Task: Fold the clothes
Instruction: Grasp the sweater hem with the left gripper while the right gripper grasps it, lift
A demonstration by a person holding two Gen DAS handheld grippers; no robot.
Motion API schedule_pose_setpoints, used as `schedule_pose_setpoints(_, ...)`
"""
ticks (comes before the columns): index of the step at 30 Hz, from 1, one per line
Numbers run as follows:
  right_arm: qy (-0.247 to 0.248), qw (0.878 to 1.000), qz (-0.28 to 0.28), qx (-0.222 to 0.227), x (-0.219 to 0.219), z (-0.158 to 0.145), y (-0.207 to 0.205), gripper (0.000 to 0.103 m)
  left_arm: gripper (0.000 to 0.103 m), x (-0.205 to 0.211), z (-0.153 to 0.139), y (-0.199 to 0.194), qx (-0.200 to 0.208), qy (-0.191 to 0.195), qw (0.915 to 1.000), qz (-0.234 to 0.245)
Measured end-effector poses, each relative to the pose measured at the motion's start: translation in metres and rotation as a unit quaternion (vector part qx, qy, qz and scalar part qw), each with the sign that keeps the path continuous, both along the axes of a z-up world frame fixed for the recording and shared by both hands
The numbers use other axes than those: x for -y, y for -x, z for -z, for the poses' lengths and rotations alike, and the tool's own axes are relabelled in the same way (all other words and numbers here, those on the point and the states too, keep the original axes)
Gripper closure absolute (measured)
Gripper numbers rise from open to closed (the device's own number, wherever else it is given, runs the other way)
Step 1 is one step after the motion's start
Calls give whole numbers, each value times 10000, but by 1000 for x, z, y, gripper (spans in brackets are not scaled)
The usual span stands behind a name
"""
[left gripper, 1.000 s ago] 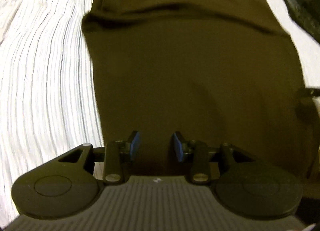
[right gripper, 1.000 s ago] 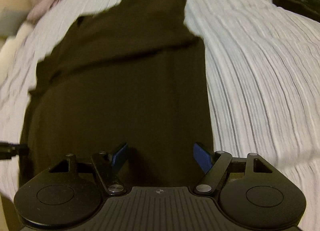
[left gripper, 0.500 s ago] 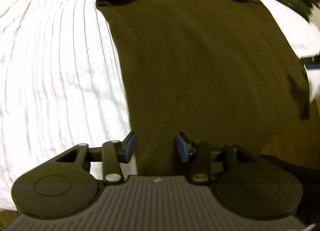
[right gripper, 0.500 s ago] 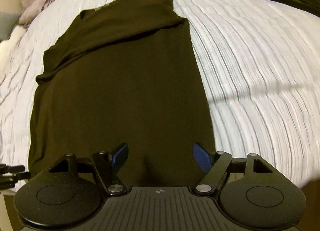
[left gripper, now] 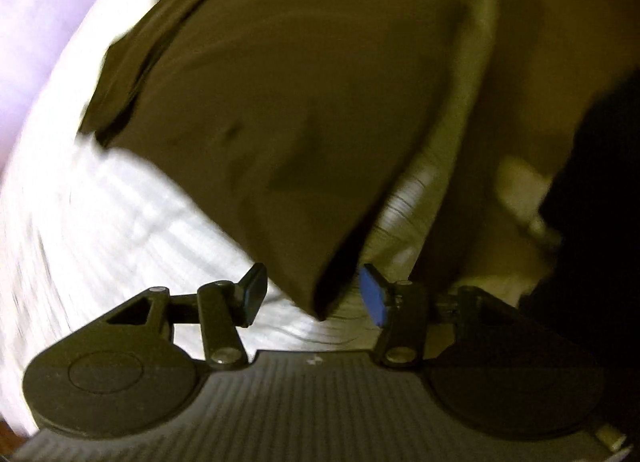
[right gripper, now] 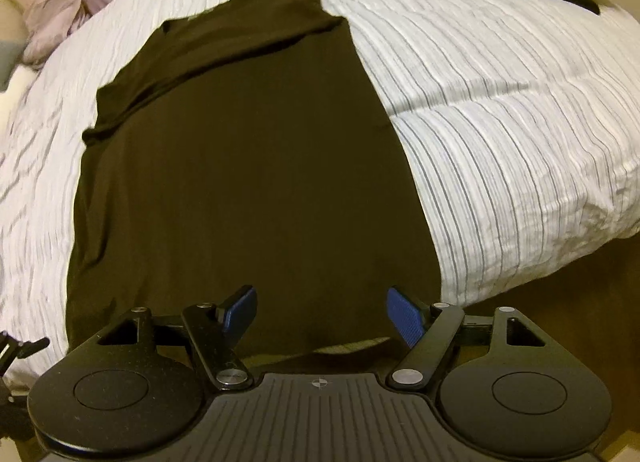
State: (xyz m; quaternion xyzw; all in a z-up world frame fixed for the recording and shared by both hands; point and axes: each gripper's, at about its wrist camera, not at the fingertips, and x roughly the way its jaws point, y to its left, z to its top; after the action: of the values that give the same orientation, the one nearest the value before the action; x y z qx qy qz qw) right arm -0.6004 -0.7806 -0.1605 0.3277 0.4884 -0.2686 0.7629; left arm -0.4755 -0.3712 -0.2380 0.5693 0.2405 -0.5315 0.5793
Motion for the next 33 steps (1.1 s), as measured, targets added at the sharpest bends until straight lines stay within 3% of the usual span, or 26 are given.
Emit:
schedule_pose_setpoints(4, 73, 9994, -316, -89, -2, 5, 11, 28, 51, -2, 32, 33, 899, -81, 9915, 937)
schedule_pose_setpoints(7, 34, 9993, -327, -187, -1, 12, 20, 28, 51, 3, 52, 35, 1408, -172, 9828, 1178)
schedule_pose_setpoints(8, 25, 9993, -301, -203, -2, 13, 24, 28, 55, 0, 55, 30, 1469, -265, 9813, 1213)
schedule_pose_setpoints(9, 15, 9994, -275, -218, -2, 15, 28, 28, 72, -2, 57, 26, 1506, -352, 9803, 1232)
schedule_pose_setpoints(11, 19, 9995, -274, -151, -5, 15, 32, 28, 93, -2, 44, 15, 1191, -342, 9876, 961)
schedule_pose_setpoints(14, 51, 9993, -362, 43, -13, 11, 34, 26, 97, 14, 5, -12, 372, -46, 9992, 165)
schedule_pose_setpoints(15, 83, 9984, -537, 149, -19, 8, 33, 19, 97, 16, -11, -26, -8, 91, 9998, -187)
schedule_pose_setpoints(16, 148, 9967, -765, 243, -27, 5, 30, 4, 97, 12, -24, -40, -349, 199, 9979, -514)
schedule_pose_setpoints(17, 297, 9927, -1129, 305, -40, 4, 24, 2, 97, 8, -37, -53, -671, 306, 9939, -825)
schedule_pose_setpoints(21, 942, 9605, -2567, 514, -98, 2, -1, 2, 98, 13, -75, -85, -1237, 573, 9807, -1405)
schedule_pose_setpoints(26, 2063, 8934, -3926, 714, -179, 18, -35, 2, 98, 32, -99, -106, -1529, 615, 9742, -1540)
schedule_pose_setpoints(29, 2762, 8600, -4209, 836, -212, 32, -56, 2, 98, 38, -109, -103, -1600, 564, 9750, -1438)
schedule_pose_setpoints(33, 3576, 8328, -4180, 620, -223, 59, -74, 2, 98, 36, -118, -101, -1604, 515, 9767, -1329)
